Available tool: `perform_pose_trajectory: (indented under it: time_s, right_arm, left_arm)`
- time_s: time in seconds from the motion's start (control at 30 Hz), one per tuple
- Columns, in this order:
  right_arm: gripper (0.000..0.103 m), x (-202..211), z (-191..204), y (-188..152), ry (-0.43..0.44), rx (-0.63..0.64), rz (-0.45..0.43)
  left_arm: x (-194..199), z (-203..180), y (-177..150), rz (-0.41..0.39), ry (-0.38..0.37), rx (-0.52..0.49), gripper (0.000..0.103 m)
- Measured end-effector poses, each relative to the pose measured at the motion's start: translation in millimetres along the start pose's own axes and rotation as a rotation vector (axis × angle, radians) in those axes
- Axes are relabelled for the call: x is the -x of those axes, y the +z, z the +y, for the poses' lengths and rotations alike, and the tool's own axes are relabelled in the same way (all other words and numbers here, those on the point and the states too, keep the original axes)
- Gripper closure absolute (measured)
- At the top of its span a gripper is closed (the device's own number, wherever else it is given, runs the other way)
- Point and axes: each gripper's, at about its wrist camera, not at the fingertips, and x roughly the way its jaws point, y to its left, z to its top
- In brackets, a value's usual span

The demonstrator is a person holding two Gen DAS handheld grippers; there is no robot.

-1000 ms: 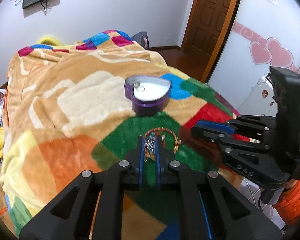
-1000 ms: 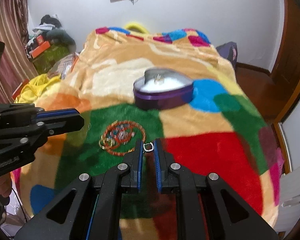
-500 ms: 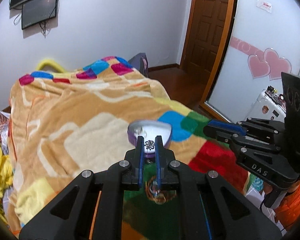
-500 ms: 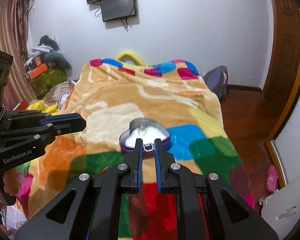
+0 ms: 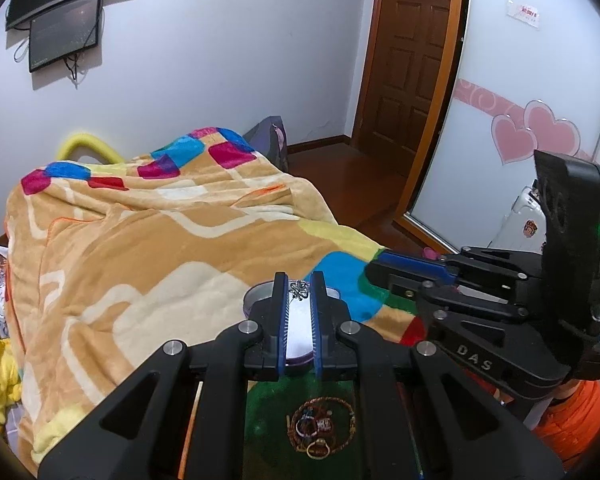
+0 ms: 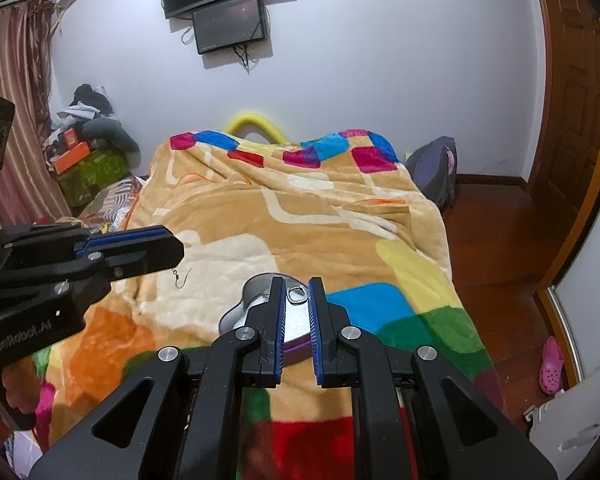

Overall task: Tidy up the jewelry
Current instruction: 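Carry both pieces into the heart tin and open both tools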

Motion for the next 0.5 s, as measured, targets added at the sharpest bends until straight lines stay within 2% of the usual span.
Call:
perform_pose_trajectory:
  time_s: [0.5]
  right_arm:
    - [0.093, -50, -8, -5, 0.052, -0.014, 0.131]
  left_arm:
    - [-45, 9, -7, 0.086, -0.043, 0.031, 0.094]
